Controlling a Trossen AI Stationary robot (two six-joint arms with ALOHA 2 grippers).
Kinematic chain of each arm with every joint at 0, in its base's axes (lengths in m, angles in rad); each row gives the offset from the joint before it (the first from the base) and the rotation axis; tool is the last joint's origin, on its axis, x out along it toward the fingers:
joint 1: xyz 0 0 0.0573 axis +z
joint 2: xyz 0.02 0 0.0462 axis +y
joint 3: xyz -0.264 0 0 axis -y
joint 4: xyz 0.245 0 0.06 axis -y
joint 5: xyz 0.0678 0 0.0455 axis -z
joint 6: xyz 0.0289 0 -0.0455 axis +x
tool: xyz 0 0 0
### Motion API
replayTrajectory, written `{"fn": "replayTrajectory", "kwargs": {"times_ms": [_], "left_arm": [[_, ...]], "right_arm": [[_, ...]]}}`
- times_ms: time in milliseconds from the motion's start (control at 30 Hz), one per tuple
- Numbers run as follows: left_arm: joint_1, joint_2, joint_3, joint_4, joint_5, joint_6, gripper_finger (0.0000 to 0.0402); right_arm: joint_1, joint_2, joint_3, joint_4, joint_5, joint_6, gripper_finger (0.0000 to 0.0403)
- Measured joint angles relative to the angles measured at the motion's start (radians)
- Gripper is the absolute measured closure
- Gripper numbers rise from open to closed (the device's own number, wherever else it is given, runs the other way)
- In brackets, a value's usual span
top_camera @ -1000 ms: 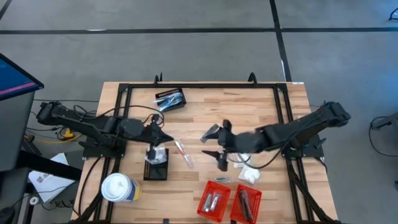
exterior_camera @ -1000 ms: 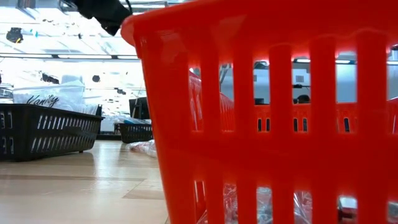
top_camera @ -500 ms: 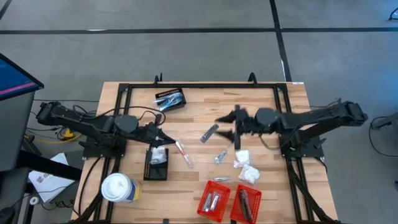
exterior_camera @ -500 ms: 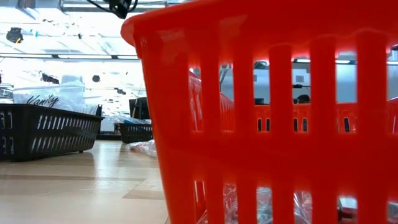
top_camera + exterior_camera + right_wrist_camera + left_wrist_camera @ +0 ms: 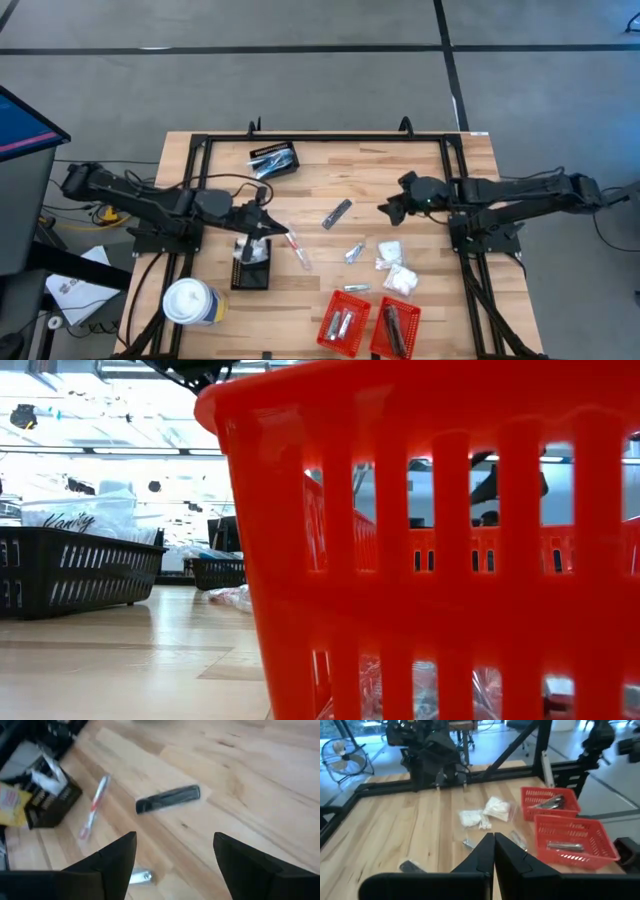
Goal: Pick & Place Travel size toiletries
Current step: Adjust the cotton packs
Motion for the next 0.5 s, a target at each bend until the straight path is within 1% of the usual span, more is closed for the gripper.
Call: {"fn": "replayTrajectory", "kwargs": {"times_ms": [100, 200, 300, 367, 433, 500], "left_arm": [[0.000, 0.029, 0.000, 0.004, -0.024, 0.000, 0.0399], [0.000, 0.052, 0.000, 0.015, -0.029, -0.002, 0.0399], [0.000, 0.067, 0.000, 0.038, -0.029, -0.002, 0.0399], [0.000, 0.070, 0.000, 0.049, -0.029, -0.003, 0.0399], [0.000, 0.070, 0.000, 0.054, -0.028, -0.003, 0.0399], [0.000, 0.070, 0.000, 0.056, -0.028, -0.003, 0.0399]], "right_arm": [[0.050, 0.038, 0.000, 0.029, -0.043, -0.026, 0.0145], [0.106, 0.072, 0.001, 0.043, -0.069, 0.002, 0.0145], [0.183, 0.108, 0.001, -0.017, -0.083, 0.130, 0.0145], [0.254, 0.130, 0.000, -0.066, -0.133, 0.240, 0.0145], [0.330, 0.148, 0.000, -0.070, -0.189, 0.322, 0.0145], [0.408, 0.155, 0.001, -0.065, -0.211, 0.392, 0.0145]]}}
